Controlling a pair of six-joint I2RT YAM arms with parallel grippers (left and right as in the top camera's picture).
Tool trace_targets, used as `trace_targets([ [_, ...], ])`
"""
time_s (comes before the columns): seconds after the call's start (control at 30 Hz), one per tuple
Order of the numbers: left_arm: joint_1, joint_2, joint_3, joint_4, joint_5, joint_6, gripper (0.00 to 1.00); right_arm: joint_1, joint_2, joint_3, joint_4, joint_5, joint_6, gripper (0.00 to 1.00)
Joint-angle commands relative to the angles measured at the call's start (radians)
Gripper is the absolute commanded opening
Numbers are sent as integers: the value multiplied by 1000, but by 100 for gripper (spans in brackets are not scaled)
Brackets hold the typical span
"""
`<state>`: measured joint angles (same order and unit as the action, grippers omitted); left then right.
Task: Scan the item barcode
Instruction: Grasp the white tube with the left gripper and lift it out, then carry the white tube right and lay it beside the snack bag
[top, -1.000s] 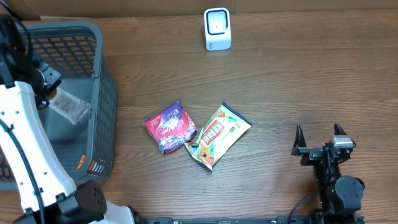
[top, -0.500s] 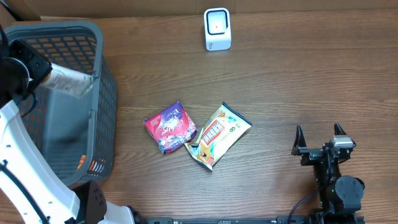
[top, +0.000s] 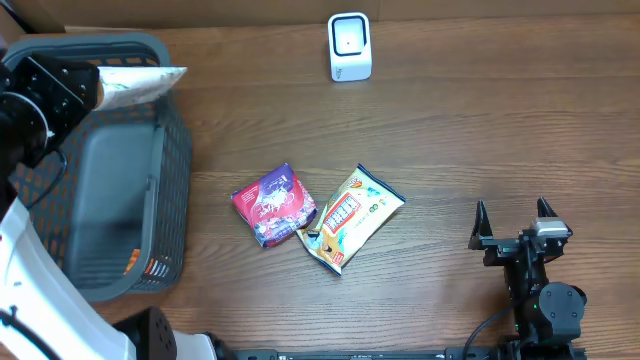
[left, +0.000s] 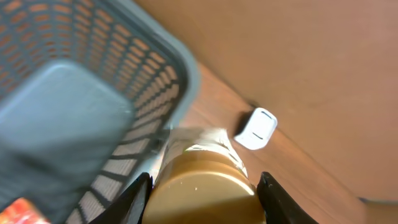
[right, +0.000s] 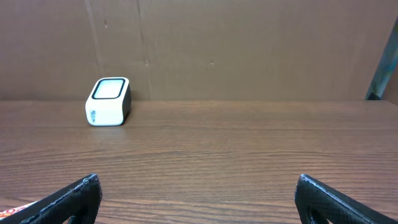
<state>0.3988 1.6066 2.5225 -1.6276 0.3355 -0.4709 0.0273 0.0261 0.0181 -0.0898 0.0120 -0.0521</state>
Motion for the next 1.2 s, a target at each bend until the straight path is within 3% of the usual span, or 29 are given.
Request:
trace_targets([
  [0.0,-8,-50,34,17,138,5,4,-2,-6,-10,8,9,3,100],
  [0.23,-95,-48,33,-47,144,53,4,-2,-6,-10,8,9,4,100],
  [0.57,-461,19,32,-48,-34,56,4,-2,-6,-10,8,9,4,100],
  [0.77,-669,138,32,-51,-84,56,4,-2,-6,-10,8,9,4,100],
  [1.17,-945,461,32,-35,-72,51,4,-2,-6,-10,8,9,3,100],
])
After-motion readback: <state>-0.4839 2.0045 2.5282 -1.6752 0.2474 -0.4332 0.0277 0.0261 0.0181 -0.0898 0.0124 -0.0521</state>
